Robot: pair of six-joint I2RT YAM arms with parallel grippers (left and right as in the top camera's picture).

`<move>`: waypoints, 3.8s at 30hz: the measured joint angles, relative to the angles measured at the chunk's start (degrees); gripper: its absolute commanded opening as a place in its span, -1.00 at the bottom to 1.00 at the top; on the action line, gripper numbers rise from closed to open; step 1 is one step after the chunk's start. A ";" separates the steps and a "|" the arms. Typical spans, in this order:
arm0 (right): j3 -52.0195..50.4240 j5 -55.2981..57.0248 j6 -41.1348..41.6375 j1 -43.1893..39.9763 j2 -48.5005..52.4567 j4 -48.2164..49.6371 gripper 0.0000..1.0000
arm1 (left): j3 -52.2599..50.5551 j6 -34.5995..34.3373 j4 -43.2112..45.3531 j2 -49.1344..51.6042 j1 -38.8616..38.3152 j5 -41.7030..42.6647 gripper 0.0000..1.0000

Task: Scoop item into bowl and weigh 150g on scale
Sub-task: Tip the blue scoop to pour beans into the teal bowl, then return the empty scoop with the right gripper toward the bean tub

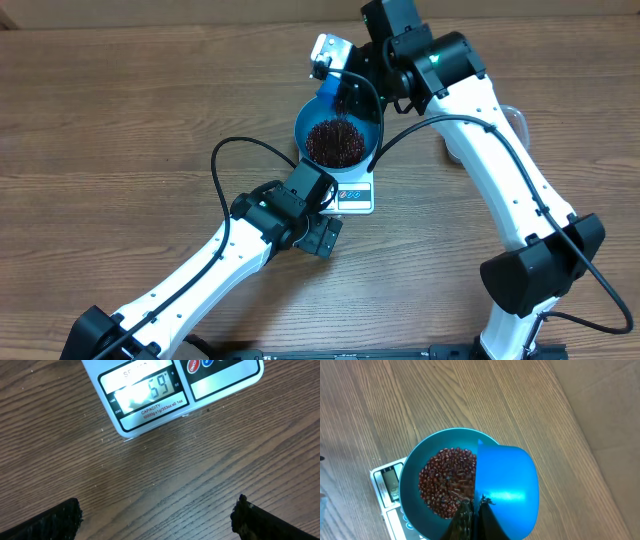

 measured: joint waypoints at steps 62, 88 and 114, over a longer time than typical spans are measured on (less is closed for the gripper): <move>0.00 -4.61 25.66 -32.04 0.00 -7.82 -0.93 | 0.00 0.00 0.00 0.00 0.00 0.00 0.99; 0.00 -4.42 25.64 -34.77 0.00 -7.52 -0.93 | 0.00 -0.02 0.00 0.00 0.00 0.00 0.99; 0.00 -18.78 25.83 -34.75 0.57 -0.37 -0.93 | 0.00 0.00 -0.02 0.00 0.00 0.00 0.99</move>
